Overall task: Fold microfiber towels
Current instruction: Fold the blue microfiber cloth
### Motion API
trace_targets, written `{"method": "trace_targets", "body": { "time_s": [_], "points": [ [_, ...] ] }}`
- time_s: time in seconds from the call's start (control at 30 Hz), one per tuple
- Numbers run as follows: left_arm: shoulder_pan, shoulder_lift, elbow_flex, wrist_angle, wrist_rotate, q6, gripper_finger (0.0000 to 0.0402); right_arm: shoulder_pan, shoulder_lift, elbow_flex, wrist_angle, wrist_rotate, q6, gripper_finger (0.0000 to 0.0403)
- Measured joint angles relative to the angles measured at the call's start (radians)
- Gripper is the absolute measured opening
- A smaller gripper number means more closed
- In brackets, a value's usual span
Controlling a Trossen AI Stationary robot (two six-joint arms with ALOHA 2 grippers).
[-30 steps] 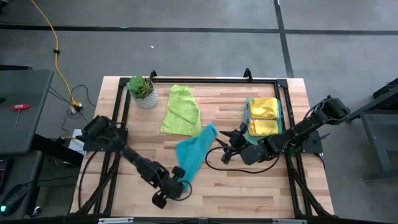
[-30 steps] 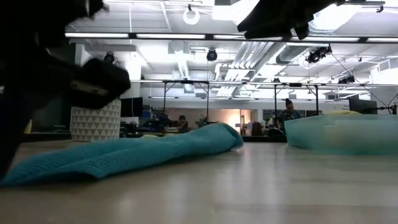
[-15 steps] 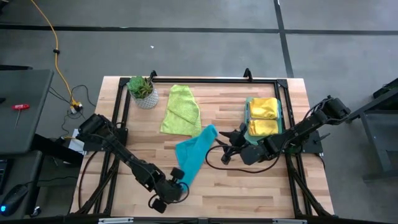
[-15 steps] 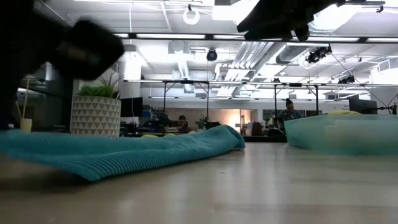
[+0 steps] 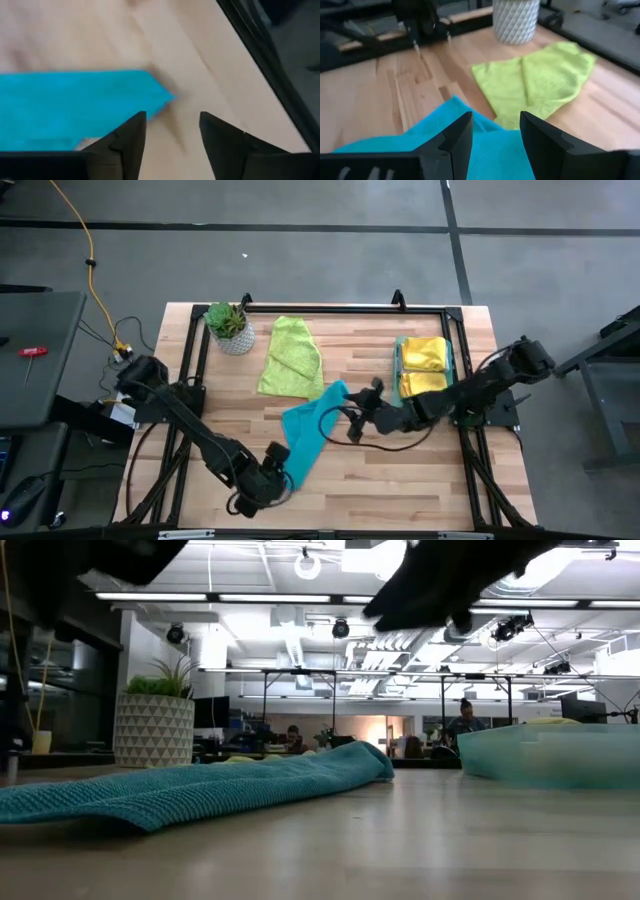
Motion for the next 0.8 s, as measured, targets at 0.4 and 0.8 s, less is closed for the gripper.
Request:
{"method": "trace_targets", "body": {
  "time_s": [0.4,0.8],
  "points": [
    [-0.036,-0.517,-0.518,0.633,-0.430,0.045,0.0173,-0.220,0.312,0.168,0.118,-0.408,-0.292,0.0157],
    [0.013,-0.789,-0.721,0.837,-0.528,-0.029,0.0173,-0.260,0.615,0.645,-0.458,-0.524,-0.561,0.0157]
  ]
}}
